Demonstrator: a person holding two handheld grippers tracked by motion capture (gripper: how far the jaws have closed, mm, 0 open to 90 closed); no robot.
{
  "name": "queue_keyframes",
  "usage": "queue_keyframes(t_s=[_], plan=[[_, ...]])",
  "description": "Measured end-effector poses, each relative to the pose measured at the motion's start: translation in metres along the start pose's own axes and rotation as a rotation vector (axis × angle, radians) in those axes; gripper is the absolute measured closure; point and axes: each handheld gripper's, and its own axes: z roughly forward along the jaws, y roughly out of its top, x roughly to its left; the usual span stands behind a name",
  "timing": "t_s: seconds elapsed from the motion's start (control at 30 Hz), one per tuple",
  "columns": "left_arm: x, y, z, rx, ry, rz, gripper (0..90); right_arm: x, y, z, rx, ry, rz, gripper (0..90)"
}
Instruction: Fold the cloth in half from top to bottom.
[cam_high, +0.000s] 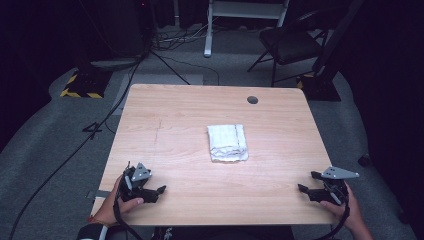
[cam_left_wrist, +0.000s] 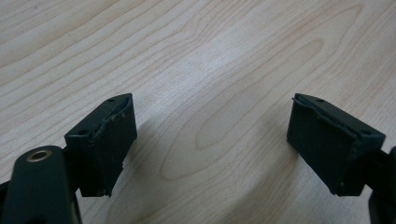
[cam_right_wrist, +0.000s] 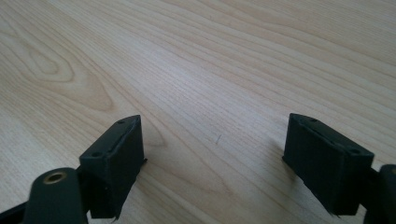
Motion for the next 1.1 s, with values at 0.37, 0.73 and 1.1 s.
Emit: queue_keyframes(t_s=[0.37, 0.73, 1.1], plan=[[0.0001, 0.0003, 0.0005, 0.000, -0.002, -0.005, 15.6, -0.0007, -0.0002, -0.0001, -0.001, -0.011, 0.010, 20.2], [0.0001, 0.0005, 0.0008, -0.003, -0.002, -0.001, 15.6, -0.0007, -0.0002, -0.0002, 0.000, -0.011, 0.010, 20.2], [0.0002, 0.0005, 0.0007, -0.002, -0.002, -0.001, 15.6, -0.0008, -0.0001, -0.0001, 0.000, -0.010, 0.007, 20.1]])
